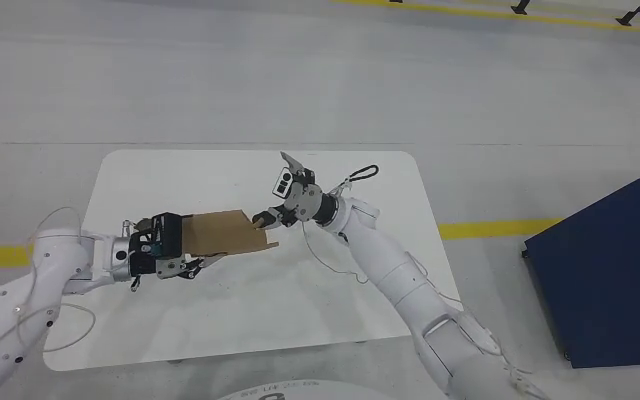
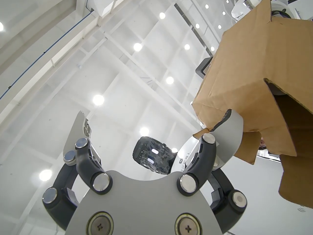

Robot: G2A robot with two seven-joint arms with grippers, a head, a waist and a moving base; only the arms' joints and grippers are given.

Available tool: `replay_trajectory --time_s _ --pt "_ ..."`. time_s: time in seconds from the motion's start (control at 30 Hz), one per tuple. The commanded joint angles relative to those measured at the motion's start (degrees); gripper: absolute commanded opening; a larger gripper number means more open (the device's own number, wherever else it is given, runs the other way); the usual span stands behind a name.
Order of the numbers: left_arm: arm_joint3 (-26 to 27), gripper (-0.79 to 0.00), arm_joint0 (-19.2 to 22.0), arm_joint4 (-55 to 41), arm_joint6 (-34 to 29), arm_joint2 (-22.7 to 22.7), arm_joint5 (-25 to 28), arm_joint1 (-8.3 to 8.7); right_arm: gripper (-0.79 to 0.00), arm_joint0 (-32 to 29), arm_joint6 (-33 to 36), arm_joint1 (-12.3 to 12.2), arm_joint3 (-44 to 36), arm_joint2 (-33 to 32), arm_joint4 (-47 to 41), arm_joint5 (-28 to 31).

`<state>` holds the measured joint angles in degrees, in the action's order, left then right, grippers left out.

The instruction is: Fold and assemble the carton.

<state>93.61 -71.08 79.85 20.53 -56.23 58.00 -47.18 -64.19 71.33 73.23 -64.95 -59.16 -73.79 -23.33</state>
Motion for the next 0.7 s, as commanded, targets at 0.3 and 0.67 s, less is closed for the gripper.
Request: replay_trajectory --time_s 0.3,0.67 --pt "2.15 -0.785 -1.52 -4.02 1.76 -1.02 0.00 0.48 0.000 -4.33 -12.66 -0.79 -7.03 -3.46 7.06 10.56" --pt "-0.70 -0.785 1.81 -7.40 7.16 3.88 0.00 3.80 0.000 -7.29 -3.70 -1.79 -8.41 -11.05 -1.69 10.46"
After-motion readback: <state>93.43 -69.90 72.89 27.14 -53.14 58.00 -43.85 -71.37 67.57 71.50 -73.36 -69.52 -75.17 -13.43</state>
